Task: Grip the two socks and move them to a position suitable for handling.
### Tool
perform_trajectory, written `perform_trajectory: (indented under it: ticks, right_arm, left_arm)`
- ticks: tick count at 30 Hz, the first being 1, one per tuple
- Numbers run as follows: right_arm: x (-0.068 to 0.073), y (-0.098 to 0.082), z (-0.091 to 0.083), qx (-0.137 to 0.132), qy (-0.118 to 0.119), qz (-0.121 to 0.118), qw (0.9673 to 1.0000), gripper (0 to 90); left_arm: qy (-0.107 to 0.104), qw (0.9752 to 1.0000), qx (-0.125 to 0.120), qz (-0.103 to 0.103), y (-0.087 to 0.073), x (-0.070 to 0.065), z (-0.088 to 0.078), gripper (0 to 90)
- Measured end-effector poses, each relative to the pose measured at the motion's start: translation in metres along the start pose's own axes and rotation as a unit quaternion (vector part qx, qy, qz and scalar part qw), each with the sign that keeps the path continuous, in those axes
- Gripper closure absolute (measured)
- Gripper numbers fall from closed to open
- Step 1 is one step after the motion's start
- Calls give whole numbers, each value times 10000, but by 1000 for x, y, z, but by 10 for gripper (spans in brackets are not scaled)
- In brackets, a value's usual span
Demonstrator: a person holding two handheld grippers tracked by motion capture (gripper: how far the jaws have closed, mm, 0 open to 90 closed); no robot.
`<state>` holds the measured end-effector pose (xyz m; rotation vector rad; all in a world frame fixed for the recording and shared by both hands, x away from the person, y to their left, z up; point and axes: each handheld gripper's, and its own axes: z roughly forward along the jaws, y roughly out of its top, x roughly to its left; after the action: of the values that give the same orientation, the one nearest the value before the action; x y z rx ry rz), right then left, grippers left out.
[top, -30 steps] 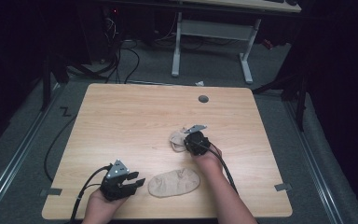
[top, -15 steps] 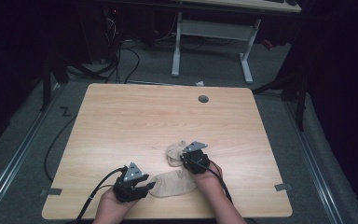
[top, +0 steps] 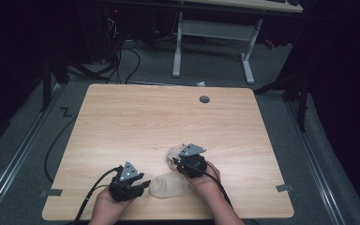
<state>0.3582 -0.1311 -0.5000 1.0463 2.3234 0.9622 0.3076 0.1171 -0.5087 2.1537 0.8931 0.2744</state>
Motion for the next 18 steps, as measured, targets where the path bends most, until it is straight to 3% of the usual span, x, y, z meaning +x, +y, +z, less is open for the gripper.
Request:
perform_trajectory:
  ticks: [1,4,8,9,11,13,18]
  right_arm:
    - [5,6,6,37,-70,-121,9999,599]
    - [7,10,14,57,-87,-158,9998,561]
    - [5,11,28,212,-86,-116,9997,582]
    - [4,10,30,251,-61,-95,9996,601]
    - [4,9,31,284,-171,-115,9994,757]
    - [4,9,30,259,-185,-150,9994,828]
    - [5,10,22,58,-270,-168,9995,866]
  left_arm:
    - [-22,10000,-28,-2,0,0,-2,597]
    - [-52,10000,-54,-10,0,0,-3,597]
    - [-215,9997,-11,-85,0,-2,-3,632]
    - [-251,9997,13,-5,0,-5,-4,632]
    - [-240,9997,19,93,1,-10,-4,636]
    - [-241,9997,19,97,1,-10,-4,636]
    - [-196,9998,1,62,1,-9,-3,639]
